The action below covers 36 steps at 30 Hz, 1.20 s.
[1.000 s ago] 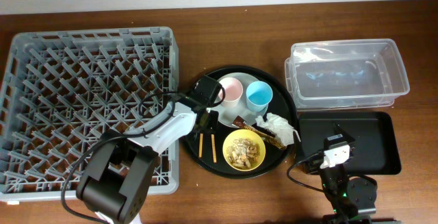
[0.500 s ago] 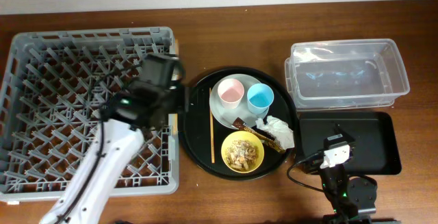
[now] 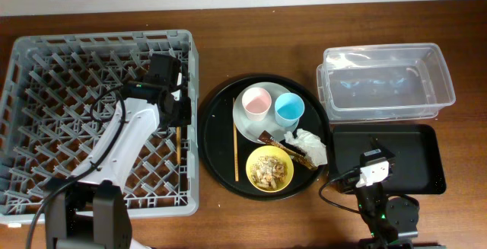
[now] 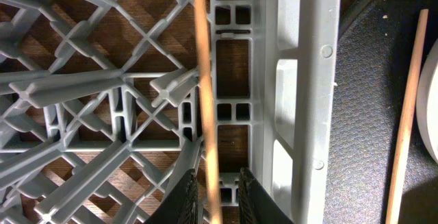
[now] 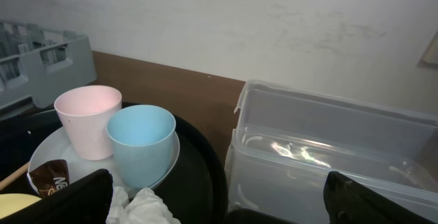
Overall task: Sort waste into correct bins and load items into the dishwasher rack
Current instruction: 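Carry the chopstick with the left gripper into the dish rack, then return the left gripper to the tray and grasp the second chopstick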
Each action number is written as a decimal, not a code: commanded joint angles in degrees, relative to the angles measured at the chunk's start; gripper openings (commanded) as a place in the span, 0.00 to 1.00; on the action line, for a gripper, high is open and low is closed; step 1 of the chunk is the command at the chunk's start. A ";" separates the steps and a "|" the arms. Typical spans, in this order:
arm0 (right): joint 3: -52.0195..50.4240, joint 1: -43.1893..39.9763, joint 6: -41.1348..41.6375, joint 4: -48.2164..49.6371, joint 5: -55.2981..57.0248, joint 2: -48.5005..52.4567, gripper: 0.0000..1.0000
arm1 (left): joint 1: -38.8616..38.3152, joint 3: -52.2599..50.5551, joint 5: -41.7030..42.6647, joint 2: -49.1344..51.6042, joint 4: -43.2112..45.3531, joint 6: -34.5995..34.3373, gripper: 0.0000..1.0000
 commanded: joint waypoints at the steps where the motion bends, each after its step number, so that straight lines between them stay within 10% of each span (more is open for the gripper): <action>1: -0.31 -0.11 0.63 -0.26 -0.15 -0.26 0.99 | 0.66 -0.20 -2.16 0.35 0.04 0.35 0.26; 7: -0.31 -0.11 0.63 -0.24 -0.13 -0.26 0.99 | 0.20 6.23 7.30 -9.11 -7.69 0.31 0.28; 8: -0.31 -0.11 0.63 -0.24 -0.13 -0.26 0.98 | -0.48 6.21 14.64 -11.58 -8.11 0.33 0.74; 9: -0.31 -0.11 0.63 -0.24 -0.15 -0.26 0.99 | -0.81 6.21 19.80 -12.11 -8.26 0.33 1.00; 12: -0.31 -0.11 0.63 -0.24 -0.13 -0.26 0.99 | -3.50 3.37 23.98 -12.02 -8.48 -1.14 0.72; 20: -0.31 -0.11 0.63 -0.24 -0.13 -0.26 0.99 | -24.96 -0.20 2.21 -10.14 -2.21 -17.57 0.70; 21: -0.31 -0.11 0.63 -0.24 -0.13 -0.26 0.99 | -27.02 -0.20 2.19 -8.70 -1.44 -17.57 0.57; 36: -0.31 -0.11 0.63 -0.24 -0.13 -0.26 0.99 | -27.10 -0.22 -2.10 11.32 3.17 -21.22 0.38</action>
